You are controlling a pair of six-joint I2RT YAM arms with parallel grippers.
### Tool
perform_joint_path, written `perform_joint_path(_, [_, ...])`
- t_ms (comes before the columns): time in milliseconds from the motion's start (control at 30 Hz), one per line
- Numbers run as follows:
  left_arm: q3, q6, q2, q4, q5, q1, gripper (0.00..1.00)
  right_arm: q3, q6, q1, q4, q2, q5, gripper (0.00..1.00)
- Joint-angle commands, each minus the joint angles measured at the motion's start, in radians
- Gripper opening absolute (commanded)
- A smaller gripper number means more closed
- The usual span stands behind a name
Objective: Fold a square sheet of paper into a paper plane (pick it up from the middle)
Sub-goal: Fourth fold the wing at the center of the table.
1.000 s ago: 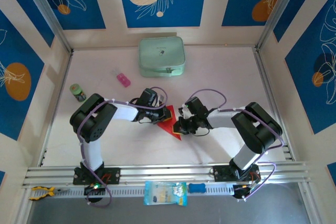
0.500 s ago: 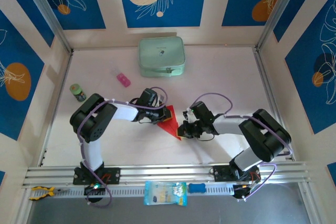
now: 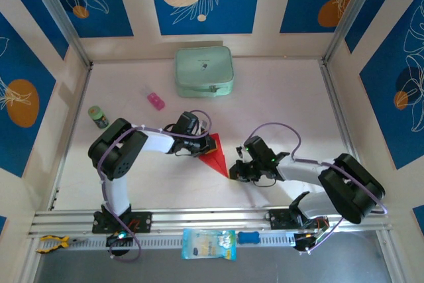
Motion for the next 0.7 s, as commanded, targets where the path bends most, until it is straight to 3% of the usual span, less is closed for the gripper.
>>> perform_joint_path(0, [-0.030,0.021,0.039,-0.062,-0.044,0.013,0.07,-0.007,-0.008,0.007,-0.160,-0.041,0.050,0.07])
perform_joint_path(133, [-0.030,0.022,0.037,-0.062,-0.045,0.013,0.07,0.045,-0.038,0.002,-0.199,-0.094,0.038,0.07])
perform_joint_path(267, [-0.033,0.023,0.035,-0.061,-0.043,0.013,0.07,0.084,-0.044,-0.040,-0.152,-0.103,-0.063,0.08])
perform_joint_path(367, [-0.032,0.022,0.040,-0.058,-0.042,0.014,0.07,0.124,-0.037,-0.038,-0.076,-0.052,-0.132,0.08])
perform_joint_path(667, [-0.031,0.020,0.036,-0.059,-0.039,0.013,0.07,0.194,-0.047,0.012,-0.051,0.160,-0.106,0.08])
